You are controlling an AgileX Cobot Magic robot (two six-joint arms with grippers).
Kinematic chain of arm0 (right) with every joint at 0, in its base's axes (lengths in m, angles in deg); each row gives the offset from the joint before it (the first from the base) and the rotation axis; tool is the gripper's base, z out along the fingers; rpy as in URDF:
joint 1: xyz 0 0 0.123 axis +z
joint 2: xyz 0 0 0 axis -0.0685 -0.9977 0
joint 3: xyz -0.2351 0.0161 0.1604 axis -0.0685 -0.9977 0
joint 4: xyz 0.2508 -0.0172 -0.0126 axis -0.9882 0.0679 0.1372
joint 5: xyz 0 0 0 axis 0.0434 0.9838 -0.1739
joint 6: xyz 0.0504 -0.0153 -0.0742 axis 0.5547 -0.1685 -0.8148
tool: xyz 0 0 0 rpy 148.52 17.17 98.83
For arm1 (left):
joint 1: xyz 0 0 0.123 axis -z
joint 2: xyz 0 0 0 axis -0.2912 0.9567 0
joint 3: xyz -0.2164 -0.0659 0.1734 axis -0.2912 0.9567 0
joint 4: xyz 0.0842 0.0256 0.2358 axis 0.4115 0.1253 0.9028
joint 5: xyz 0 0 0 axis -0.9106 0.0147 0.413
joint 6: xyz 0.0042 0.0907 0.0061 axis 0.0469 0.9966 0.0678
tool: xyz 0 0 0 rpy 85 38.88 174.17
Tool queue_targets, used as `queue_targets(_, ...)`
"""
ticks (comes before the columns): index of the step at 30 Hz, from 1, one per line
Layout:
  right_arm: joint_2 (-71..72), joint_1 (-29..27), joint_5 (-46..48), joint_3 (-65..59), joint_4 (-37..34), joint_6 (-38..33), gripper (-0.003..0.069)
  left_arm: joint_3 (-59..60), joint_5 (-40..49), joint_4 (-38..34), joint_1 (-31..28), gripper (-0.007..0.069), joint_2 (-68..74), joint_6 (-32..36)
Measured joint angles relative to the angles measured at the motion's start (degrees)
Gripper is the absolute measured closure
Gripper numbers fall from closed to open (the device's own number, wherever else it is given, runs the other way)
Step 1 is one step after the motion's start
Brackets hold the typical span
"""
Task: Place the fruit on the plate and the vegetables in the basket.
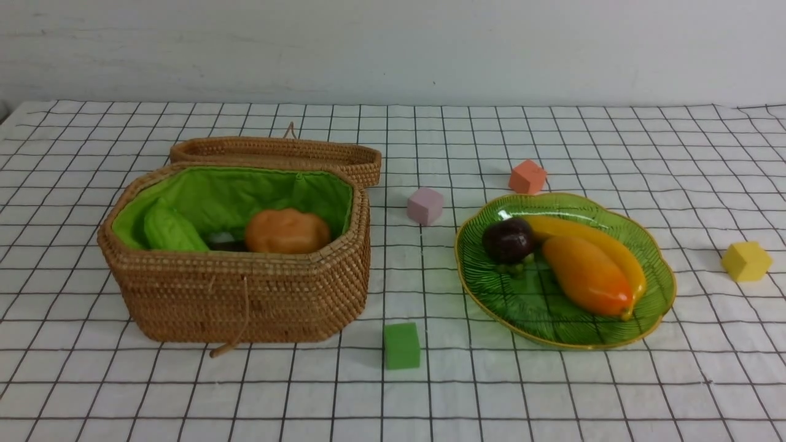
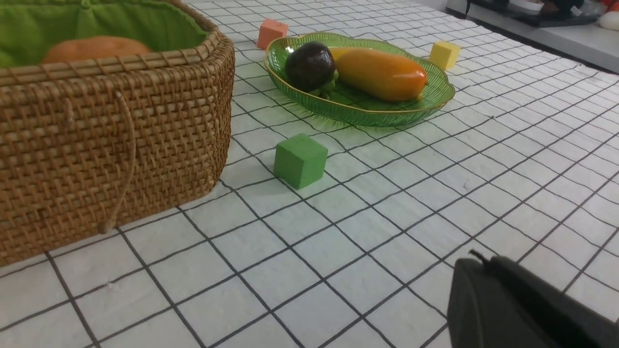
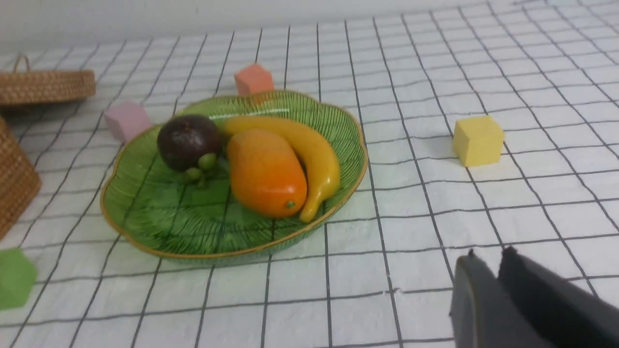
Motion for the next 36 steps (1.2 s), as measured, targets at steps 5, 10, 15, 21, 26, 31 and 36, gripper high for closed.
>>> queue_targets(5, 6.68, -2.57, -1.32, -8.99, 0.17, 2.55, 0.063, 0.05, 0.07, 0.02, 0.0, 0.0637, 0.0, 0.0)
queue_targets(10, 7.43, -3.08, 3.47, -8.96, -2.52, 3.78, 0.0656, 0.07, 0.07, 0.09, 0.0, 0.0637, 0.0, 0.0)
queue_targets(15, 7.43, -3.08, 4.25, -8.78, -3.36, 4.11, 0.0656, 0.07, 0.06, 0.14, 0.0, 0.0637, 0.0, 0.0)
queue_targets(21, 7.43, -3.08, 4.64, -8.77, -3.68, 5.62, 0.0655, 0.07, 0.06, 0.14, 0.0, 0.0637, 0.0, 0.0)
queue_targets(26, 7.43, -3.08, 4.65, -8.72, -3.78, 5.89, 0.0654, 0.07, 0.06, 0.14, 0.0, 0.0637, 0.0, 0.0)
queue_targets(31, 7.43, -3.08, 4.7, -8.72, -3.8, 5.89, 0.0649, 0.07, 0.06, 0.14, 0.0, 0.0637, 0.0, 0.0)
queue_targets(36, 7.43, -3.08, 4.7, -8.72, -3.8, 5.92, 0.0645, 0.07, 0.06, 0.14, 0.0, 0.0636, 0.0, 0.0)
